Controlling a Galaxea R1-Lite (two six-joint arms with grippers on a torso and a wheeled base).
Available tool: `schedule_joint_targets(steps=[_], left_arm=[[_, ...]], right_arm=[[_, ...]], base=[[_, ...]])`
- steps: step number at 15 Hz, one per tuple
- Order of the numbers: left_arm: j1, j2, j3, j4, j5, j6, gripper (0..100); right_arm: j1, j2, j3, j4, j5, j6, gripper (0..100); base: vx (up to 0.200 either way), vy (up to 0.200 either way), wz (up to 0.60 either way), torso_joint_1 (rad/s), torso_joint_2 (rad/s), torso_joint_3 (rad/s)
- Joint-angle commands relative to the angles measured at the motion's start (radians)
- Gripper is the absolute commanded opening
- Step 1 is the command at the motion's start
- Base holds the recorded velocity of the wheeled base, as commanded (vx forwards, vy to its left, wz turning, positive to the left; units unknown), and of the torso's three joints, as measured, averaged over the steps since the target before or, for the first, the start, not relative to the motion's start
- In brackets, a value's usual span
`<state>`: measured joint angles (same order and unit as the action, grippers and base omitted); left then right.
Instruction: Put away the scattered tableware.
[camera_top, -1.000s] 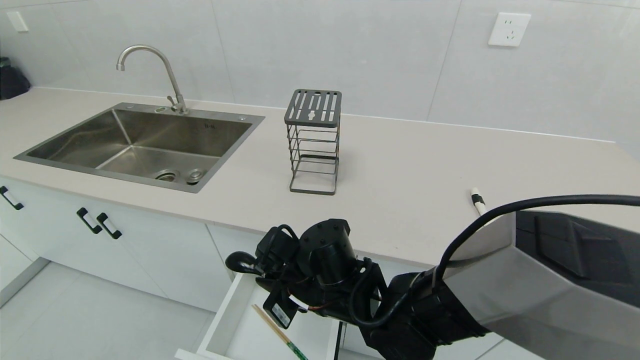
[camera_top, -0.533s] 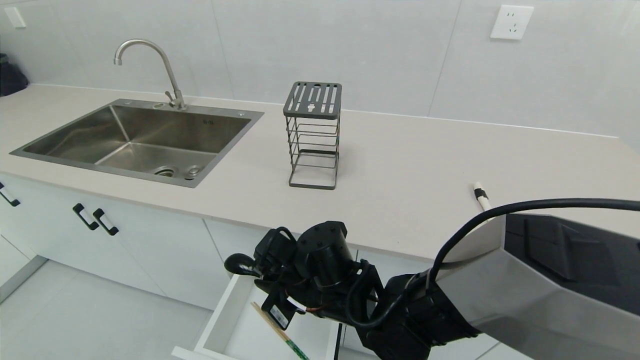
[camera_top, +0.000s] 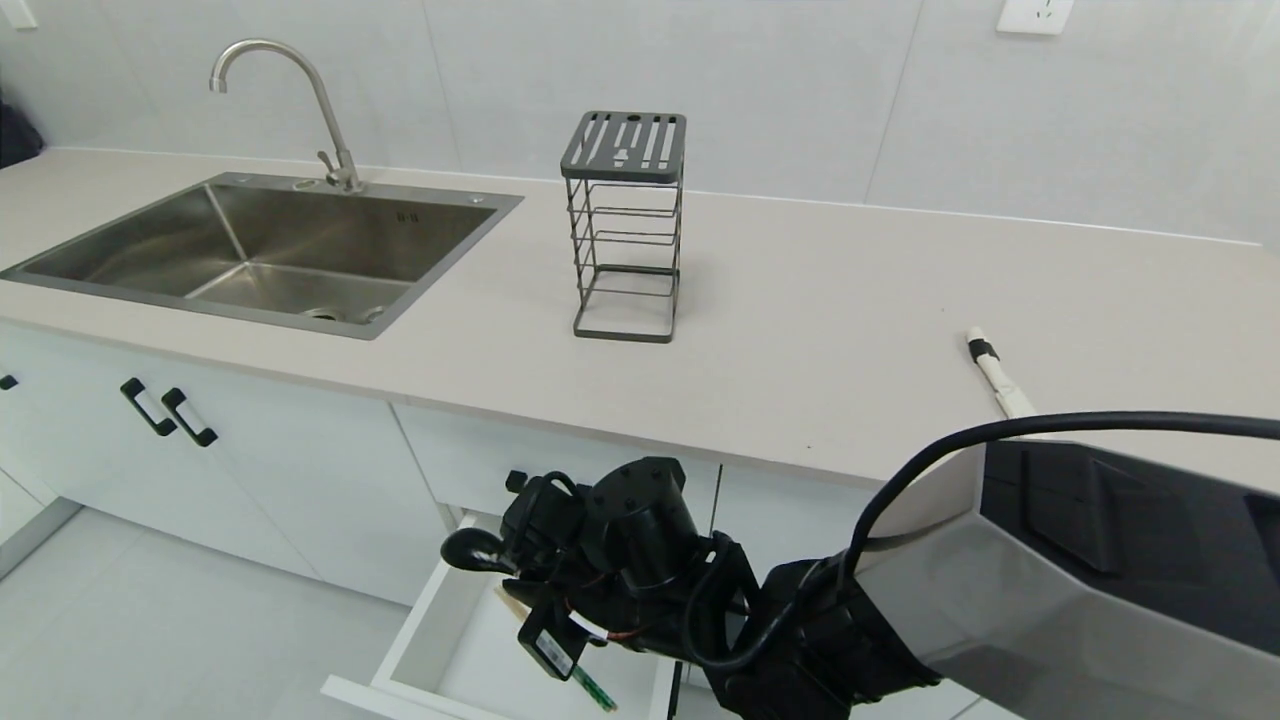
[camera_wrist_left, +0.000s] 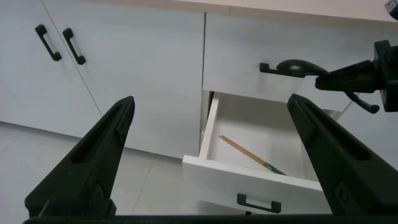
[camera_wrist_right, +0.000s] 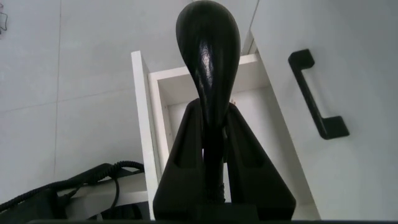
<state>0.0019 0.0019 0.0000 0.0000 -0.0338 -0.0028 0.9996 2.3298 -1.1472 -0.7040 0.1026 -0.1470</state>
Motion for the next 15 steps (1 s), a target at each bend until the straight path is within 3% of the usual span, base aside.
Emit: schedule_joint_targets(steps=[1,7,15], left_arm=[[0.0,0.001,0.0,0.0,0.0,0.0,100],[0.0,0.001,0.0,0.0,0.0,0.0,100],[0.001,0.001,0.0,0.0,0.0,0.0,100]], right_arm=[[0.001,0.002,-0.002,-0.002,0.0,0.0,0],[0.008,0.016,-0.002,-0.005,0.017,0.001,0],[0.008,0.028,-0.016,-0.003,0.026,0.003,0]], base=[[0.0,0.0,0.0,-0.261,0.51,0.237],[0.0,0.0,0.0,-0.093,0.18,0.087],[0.0,0.0,0.0,-0.173,0.33,0.156]])
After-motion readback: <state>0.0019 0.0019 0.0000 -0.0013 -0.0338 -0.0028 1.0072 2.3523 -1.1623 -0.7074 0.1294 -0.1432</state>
